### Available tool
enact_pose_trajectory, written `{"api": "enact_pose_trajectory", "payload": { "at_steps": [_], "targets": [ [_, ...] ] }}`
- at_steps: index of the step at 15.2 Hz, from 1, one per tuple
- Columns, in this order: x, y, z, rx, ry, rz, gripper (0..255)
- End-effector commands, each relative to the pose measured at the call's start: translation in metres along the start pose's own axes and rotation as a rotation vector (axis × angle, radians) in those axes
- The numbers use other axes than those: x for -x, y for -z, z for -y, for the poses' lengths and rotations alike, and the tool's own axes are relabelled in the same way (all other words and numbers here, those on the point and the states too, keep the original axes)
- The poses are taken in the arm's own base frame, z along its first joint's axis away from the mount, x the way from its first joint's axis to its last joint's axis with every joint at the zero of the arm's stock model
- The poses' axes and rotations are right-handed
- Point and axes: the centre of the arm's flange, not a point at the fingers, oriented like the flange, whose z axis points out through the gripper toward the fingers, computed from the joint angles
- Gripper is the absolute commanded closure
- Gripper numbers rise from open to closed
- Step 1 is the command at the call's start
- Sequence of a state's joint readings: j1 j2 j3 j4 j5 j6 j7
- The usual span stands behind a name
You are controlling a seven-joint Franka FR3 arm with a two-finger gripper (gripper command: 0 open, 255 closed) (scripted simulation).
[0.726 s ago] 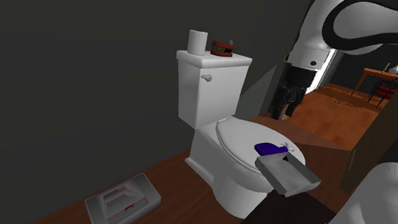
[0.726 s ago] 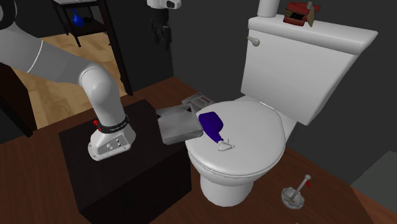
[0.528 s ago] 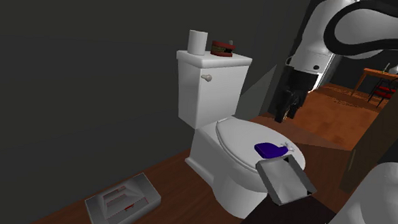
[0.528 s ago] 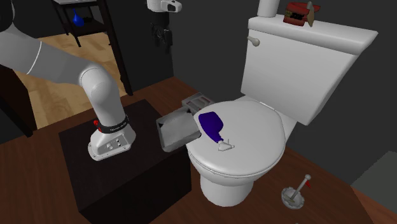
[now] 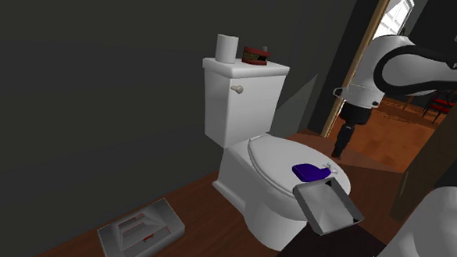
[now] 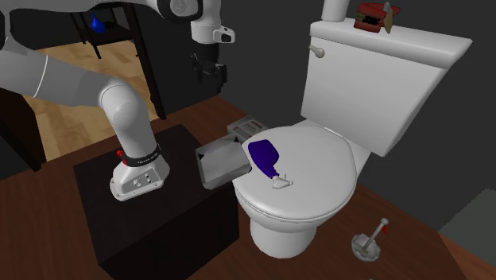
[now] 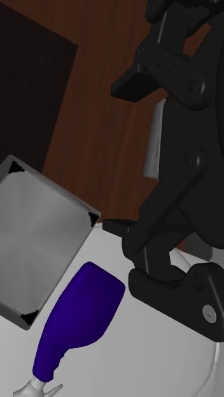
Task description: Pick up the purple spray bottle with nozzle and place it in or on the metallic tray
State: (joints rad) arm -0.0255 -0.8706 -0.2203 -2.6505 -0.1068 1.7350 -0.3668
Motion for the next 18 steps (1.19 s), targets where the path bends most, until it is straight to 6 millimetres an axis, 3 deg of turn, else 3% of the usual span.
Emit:
{"api": "enact_pose_trajectory", "payload": {
  "at_steps": [1, 10, 18],
  "targets": [
    [0.005, -0.013, -0.021, 0.002, 0.073, 0.004, 0],
    [0.02, -0.079, -0.117, 0.006, 0.37, 0.018, 0],
    [0.01, -0.136, -0.204, 0.009, 0.635, 0.031, 0]
  ]
}}
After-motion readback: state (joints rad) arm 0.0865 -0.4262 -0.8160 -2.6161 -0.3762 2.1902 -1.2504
